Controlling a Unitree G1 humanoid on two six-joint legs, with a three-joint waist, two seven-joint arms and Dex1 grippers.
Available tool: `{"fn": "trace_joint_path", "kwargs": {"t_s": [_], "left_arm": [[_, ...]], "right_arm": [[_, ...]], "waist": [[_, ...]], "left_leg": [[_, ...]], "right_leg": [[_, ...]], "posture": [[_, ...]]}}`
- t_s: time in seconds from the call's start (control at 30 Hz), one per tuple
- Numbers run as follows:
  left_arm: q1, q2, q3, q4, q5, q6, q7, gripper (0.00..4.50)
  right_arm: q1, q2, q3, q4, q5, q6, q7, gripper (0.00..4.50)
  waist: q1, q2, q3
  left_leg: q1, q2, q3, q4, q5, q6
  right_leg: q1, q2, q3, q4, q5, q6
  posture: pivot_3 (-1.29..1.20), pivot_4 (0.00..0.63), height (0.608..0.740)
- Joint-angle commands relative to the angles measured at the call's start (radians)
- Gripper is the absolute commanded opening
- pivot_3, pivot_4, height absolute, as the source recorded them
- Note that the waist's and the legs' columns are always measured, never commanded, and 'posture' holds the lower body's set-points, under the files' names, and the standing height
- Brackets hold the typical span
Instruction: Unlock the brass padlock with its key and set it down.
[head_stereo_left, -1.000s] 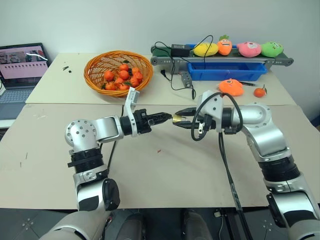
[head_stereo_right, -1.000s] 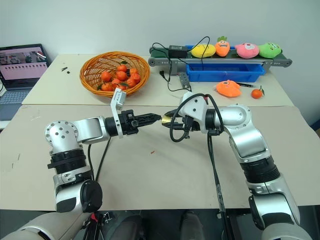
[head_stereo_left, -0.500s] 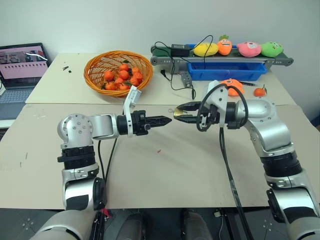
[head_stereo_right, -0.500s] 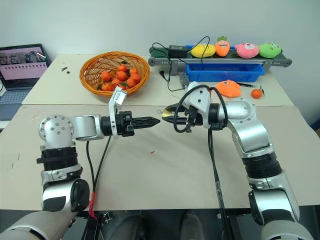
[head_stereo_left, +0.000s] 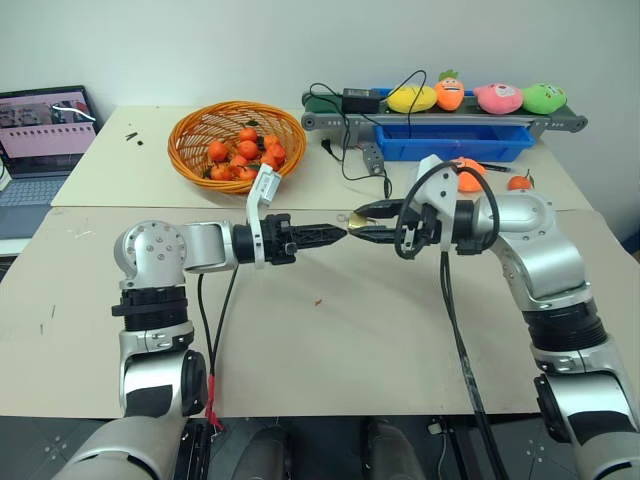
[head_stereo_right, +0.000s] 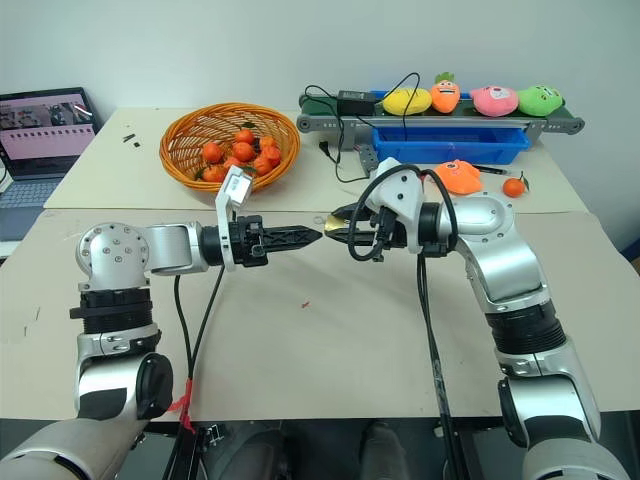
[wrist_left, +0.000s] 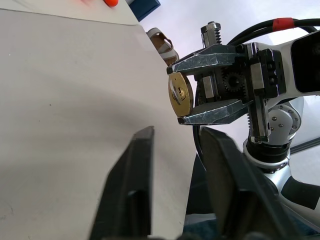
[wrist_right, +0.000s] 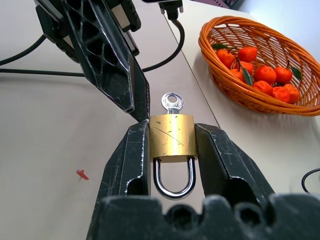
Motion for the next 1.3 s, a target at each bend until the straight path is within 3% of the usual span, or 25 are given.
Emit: {"fn": "trace_joint_path", "kwargs": {"t_s": [0.03, 1.03, 1.13, 1.3], "left_arm": [[-0.014, -0.015, 0.048, -0.001, -0.040, 0.022, 0.011, 2.72], [-0.046, -0.095, 0.146, 0.006, -0.036, 0.077, 0.111, 2.72], [-0.050, -0.099, 0.152, 0.011, -0.034, 0.077, 0.113, 2.07], [-0.051, -0.104, 0.157, 0.010, -0.036, 0.078, 0.113, 0.23]], "right_arm": [[-0.006, -0.020, -0.018, -0.034, -0.003, -0.040, 0.008, 0.92], [0.034, -0.034, -0.010, -0.100, -0.035, -0.047, -0.004, 0.92], [0.034, -0.034, -0.012, -0.099, -0.036, -0.047, -0.005, 0.92], [0.033, -0.036, -0.014, -0.100, -0.036, -0.044, -0.008, 0.92]], "waist": [[0.000, 0.000, 0.000], [0.000, 0.000, 0.000], [0.000, 0.000, 0.000], [0.000, 0.000, 0.000]], "left_leg": [[0.000, 0.000, 0.000, 0.000, 0.000, 0.000], [0.000, 0.000, 0.000, 0.000, 0.000, 0.000], [0.000, 0.000, 0.000, 0.000, 0.000, 0.000], [0.000, 0.000, 0.000, 0.000, 0.000, 0.000]], "right_leg": [[0.000, 0.000, 0.000, 0.000, 0.000, 0.000], [0.000, 0.000, 0.000, 0.000, 0.000, 0.000], [0.000, 0.000, 0.000, 0.000, 0.000, 0.000], [0.000, 0.000, 0.000, 0.000, 0.000, 0.000]], "posture": [[0.00, 0.150, 0.740], [0.00, 0.150, 0.740], [0.00, 0.150, 0.740], [0.00, 0.150, 0.740]]}}
